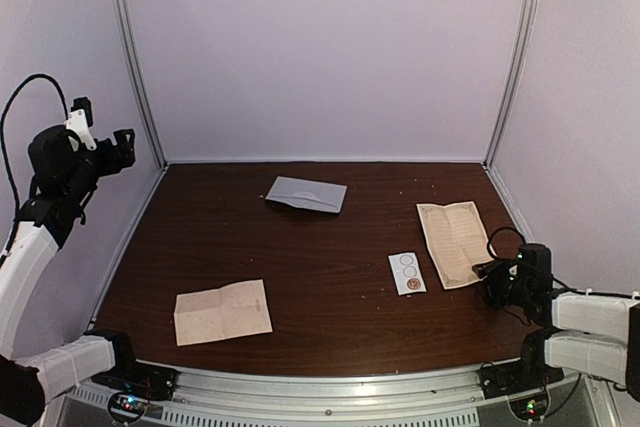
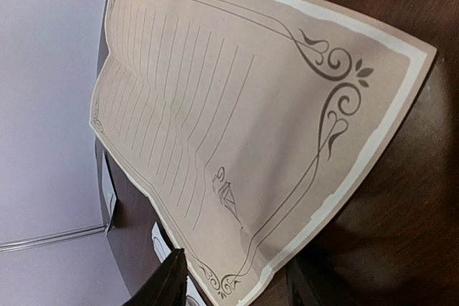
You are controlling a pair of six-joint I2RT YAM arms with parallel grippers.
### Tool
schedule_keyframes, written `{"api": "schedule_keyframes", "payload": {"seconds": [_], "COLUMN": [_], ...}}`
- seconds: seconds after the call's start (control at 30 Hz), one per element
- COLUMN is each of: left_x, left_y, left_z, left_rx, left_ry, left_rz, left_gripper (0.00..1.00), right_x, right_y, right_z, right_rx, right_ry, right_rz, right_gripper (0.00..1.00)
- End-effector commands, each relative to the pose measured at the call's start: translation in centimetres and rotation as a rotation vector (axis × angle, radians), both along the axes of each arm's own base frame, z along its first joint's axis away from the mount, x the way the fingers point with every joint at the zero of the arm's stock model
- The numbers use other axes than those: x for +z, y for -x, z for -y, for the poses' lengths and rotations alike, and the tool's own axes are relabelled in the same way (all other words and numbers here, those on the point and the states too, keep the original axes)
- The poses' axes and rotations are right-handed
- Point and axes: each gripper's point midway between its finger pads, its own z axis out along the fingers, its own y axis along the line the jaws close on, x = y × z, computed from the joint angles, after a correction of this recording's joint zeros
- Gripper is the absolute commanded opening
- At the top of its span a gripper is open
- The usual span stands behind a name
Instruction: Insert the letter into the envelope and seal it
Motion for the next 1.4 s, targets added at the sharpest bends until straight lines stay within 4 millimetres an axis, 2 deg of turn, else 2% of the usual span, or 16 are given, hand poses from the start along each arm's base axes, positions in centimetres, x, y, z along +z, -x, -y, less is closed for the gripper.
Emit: {"api": "schedule_keyframes", "payload": {"seconds": [0.0, 0.17, 0.33, 0.57, 0.73, 0.9, 1.07, 1.1, 1.23, 1.3, 1.37], "left_x": [0.2, 0.2, 0.0, 0.0, 0.0, -0.1, -0.4, -0.6, -1.4, -1.6, -1.2], "left_y": [-0.1, -0.2, -0.3, -0.4, -0.3, -0.3, -0.5, -0.7, -1.6, -1.9, -2.2], "left_z": [0.2, 0.2, 0.2, 0.2, 0.1, 0.1, 0.2, 1.1, 2.9, 3.8, 5.5], "left_rx": [-0.013, -0.012, -0.013, -0.011, -0.008, -0.004, -0.016, -0.065, -0.173, -0.219, -0.288], "left_ry": [0.01, 0.009, 0.008, 0.006, 0.005, 0.003, -0.011, -0.02, -0.017, 0.001, 0.019], "left_rz": [0.018, 0.016, 0.011, 0.009, 0.01, 0.009, 0.0, -0.004, -0.024, -0.026, -0.02], "left_gripper": [0.98, 0.98, 0.98, 0.98, 0.98, 0.98, 0.98, 0.97, 0.96, 0.96, 0.96], "right_x": [0.0, -0.3, -0.6, -0.5, 0.7, 4.9, 10.8, 11.9, 15.0, 16.2, 18.2], "right_y": [-0.5, -0.8, -1.3, -1.6, -2.0, -3.3, -5.0, -5.5, -7.6, -8.6, -9.8], "right_z": [0.8, 0.9, 0.9, 1.0, 1.6, 2.7, 3.5, 3.4, 1.7, 0.4, -1.4], "right_rx": [-0.041, -0.047, -0.042, -0.045, -0.054, -0.054, -0.004, 0.019, 0.183, 0.268, 0.355], "right_ry": [0.019, 0.029, 0.039, 0.047, 0.088, 0.223, 0.416, 0.45, 0.539, 0.539, 0.52], "right_rz": [0.024, 0.021, 0.024, 0.038, 0.076, 0.165, 0.26, 0.273, 0.305, 0.321, 0.37], "right_gripper": [0.46, 0.36, 0.2, 0.03, 0.0, 0.0, 0.0, 0.0, 0.0, 0.0, 0.0]}}
